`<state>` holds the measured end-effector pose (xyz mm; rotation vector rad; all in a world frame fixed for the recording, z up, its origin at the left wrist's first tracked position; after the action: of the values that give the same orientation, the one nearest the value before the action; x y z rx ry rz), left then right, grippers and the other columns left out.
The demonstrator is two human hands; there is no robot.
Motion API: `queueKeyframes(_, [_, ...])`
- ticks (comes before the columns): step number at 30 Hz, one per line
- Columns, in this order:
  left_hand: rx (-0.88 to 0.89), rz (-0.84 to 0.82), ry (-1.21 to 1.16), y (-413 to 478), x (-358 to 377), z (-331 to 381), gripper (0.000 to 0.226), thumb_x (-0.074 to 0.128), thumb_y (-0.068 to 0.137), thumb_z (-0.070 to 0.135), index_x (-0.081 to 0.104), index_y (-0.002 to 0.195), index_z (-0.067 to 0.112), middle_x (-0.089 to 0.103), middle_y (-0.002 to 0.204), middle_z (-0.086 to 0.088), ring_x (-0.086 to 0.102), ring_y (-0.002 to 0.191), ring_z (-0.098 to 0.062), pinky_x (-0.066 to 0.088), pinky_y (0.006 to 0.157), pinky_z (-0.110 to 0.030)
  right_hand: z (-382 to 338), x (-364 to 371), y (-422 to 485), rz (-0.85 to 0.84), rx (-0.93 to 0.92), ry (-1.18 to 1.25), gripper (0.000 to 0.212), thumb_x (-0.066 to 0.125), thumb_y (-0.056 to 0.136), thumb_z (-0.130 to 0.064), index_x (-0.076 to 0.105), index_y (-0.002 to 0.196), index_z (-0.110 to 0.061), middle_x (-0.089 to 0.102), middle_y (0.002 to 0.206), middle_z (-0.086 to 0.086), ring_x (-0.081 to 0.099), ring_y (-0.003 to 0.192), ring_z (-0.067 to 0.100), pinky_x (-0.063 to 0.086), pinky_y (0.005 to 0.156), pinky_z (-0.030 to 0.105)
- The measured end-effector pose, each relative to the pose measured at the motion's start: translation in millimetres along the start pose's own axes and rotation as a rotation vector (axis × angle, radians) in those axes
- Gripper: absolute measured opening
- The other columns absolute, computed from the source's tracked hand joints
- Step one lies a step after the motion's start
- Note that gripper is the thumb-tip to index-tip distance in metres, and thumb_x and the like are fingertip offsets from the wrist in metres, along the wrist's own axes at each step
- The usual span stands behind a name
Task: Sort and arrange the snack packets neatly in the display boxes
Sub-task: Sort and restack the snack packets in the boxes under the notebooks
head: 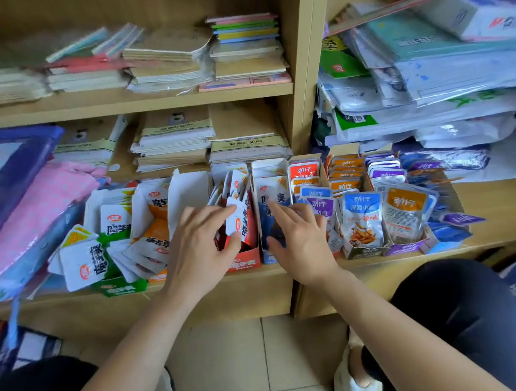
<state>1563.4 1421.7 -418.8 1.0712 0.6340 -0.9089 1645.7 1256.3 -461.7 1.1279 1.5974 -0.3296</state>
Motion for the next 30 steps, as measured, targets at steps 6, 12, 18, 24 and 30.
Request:
queueKeyframes(6, [-0.005,0.003,0.013,-2.8,-1.9,-3.5,0.040,0.073,0.087,0.025,0.069,0.127,0.021,0.066,0.112,0.009,0.045,0.099,-0.012,0.035,0.081,-0.021,13.8,-14.8,-1.4,0.065,0.128,0.173,0.051,0.064,0.090,-0.025,0.055,0.139,-0.021,0.064,0.128,-0.007,0.043,0.122,0.023,0.036,0.093,0.048])
queueKeyframes(12, [-0.004,0.009,0.002,-0.6,-3.1,-2.7,0.041,0.074,0.086,0.024,0.069,0.127,0.022,0.063,0.111,0.009,0.048,0.099,-0.015,0.038,0.082,-0.022,-0.3,-12.9,-1.5,-0.195,-0.023,0.501,0.030,0.059,0.093,-0.006,0.070,0.116,-0.021,0.063,0.111,-0.020,0.052,0.113,0.011,0.044,0.096,0.033])
queueKeyframes(18, [0.010,0.020,0.009,-1.3,0.2,-1.0,0.042,0.063,0.086,0.034,0.069,0.126,0.023,0.061,0.110,0.009,0.049,0.100,-0.015,0.043,0.080,-0.024,24.4,-42.1,42.5,0.046,-0.020,0.186,0.039,0.069,0.089,-0.022,0.063,0.128,-0.020,0.066,0.126,-0.003,0.049,0.123,0.024,0.037,0.107,0.052])
queueKeyframes(24, [0.117,0.112,0.114,-1.2,-4.2,11.7,0.039,0.066,0.082,0.030,0.071,0.119,0.019,0.060,0.115,0.001,0.050,0.103,-0.022,0.050,0.079,-0.034,32.7,-16.5,76.1,-0.235,-0.077,-0.202,0.075,0.060,0.094,-0.046,0.024,0.157,-0.026,0.033,0.158,-0.006,0.024,0.135,0.030,0.019,0.111,0.054])
queueKeyframes(30, [0.281,-0.096,0.281,19.7,25.1,45.8,0.050,0.061,0.089,0.043,0.062,0.135,0.026,0.047,0.151,0.002,0.040,0.134,-0.030,0.036,0.102,-0.049,33.9,-6.8,77.7,-0.094,-0.097,-0.307,0.066,0.067,0.086,-0.040,0.042,0.144,-0.021,0.044,0.133,0.009,0.036,0.113,0.033,0.033,0.089,0.049])
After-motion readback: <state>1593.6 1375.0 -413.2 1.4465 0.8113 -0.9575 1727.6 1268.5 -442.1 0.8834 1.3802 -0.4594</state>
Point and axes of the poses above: each hand's wrist, its own y-axis towards the middle knuckle, its own x-axis out of the palm, z = x × y, the point moved 6 cm from there along y, towards the middle knuckle
